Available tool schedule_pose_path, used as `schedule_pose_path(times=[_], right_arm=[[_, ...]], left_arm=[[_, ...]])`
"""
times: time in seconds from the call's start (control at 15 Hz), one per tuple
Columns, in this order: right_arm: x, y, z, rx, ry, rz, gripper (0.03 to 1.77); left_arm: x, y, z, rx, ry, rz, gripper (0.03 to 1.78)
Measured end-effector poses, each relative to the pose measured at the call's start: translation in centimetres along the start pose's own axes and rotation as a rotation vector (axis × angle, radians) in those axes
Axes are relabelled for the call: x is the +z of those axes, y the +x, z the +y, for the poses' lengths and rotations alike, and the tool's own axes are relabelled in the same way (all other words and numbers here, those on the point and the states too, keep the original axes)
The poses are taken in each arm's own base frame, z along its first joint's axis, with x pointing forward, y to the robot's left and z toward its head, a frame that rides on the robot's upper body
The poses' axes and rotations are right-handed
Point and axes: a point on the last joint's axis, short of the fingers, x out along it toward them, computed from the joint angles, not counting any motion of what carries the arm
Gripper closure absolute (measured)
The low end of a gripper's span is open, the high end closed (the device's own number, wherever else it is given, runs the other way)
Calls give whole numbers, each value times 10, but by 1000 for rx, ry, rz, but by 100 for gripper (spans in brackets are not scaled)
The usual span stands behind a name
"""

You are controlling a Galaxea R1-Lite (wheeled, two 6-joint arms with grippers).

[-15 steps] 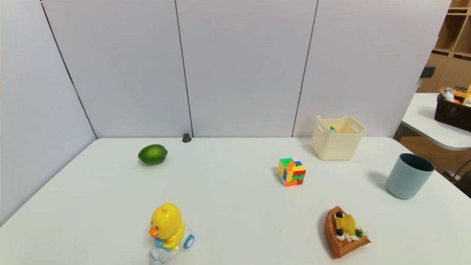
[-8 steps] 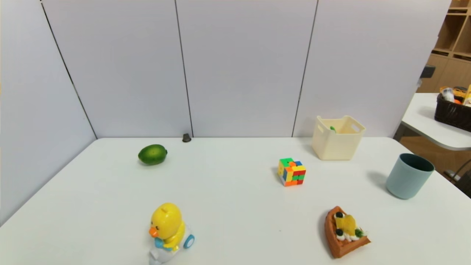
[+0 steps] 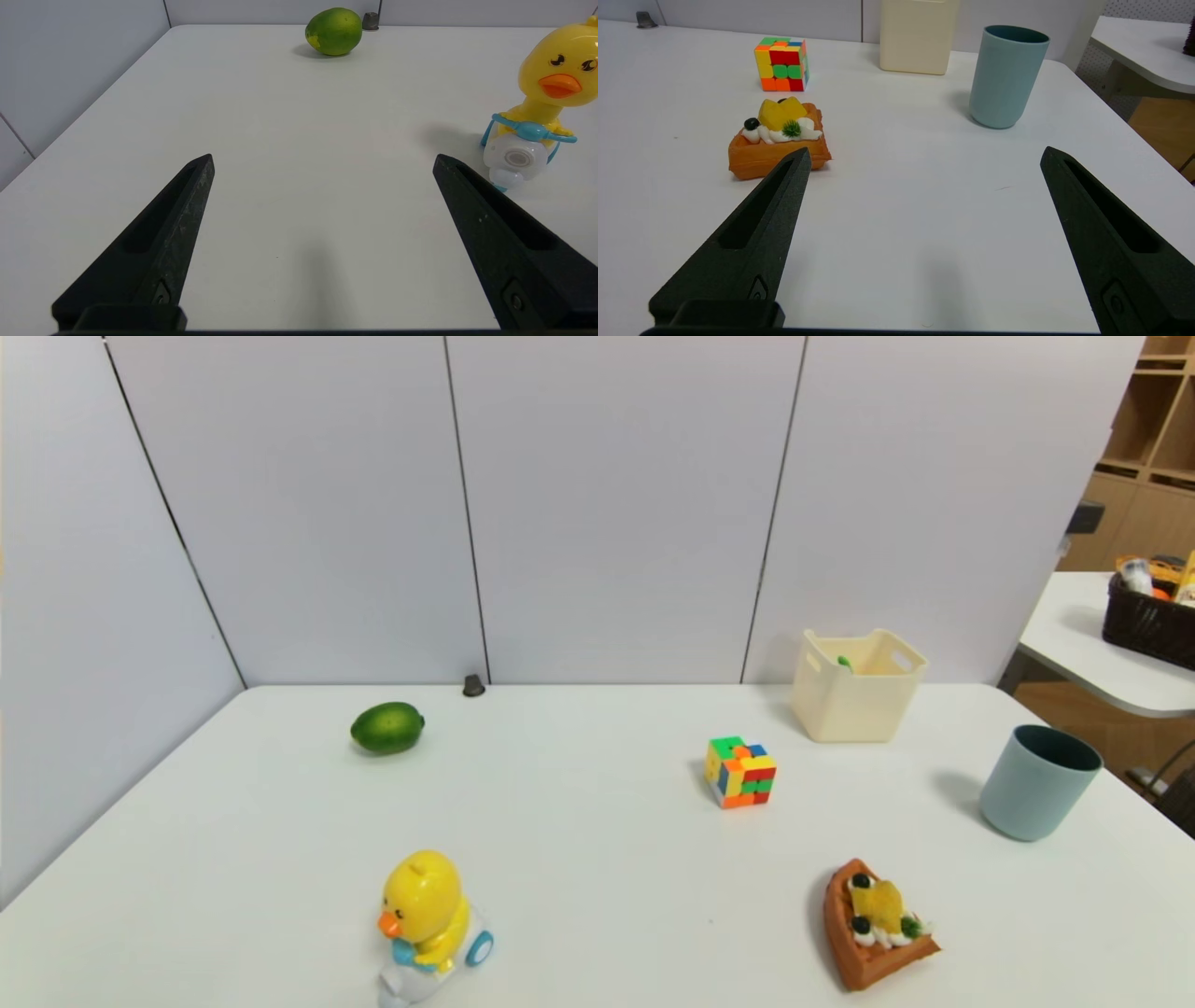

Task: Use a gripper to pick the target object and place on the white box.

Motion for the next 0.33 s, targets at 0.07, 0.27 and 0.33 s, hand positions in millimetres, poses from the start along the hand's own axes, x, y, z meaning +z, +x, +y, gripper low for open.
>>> schedule_pose_path(times=[0.07, 0.27, 0.33], right_arm=[[0, 0, 0, -4, 4, 0, 10], [0, 0, 0, -11, 11, -1, 10], [0, 0, 0, -14, 25, -1, 10]], left_arm=[[0, 0, 0, 0, 0, 0, 12], [0, 0, 0, 1, 0, 0, 12], [0, 0, 0, 1, 0, 0, 12]])
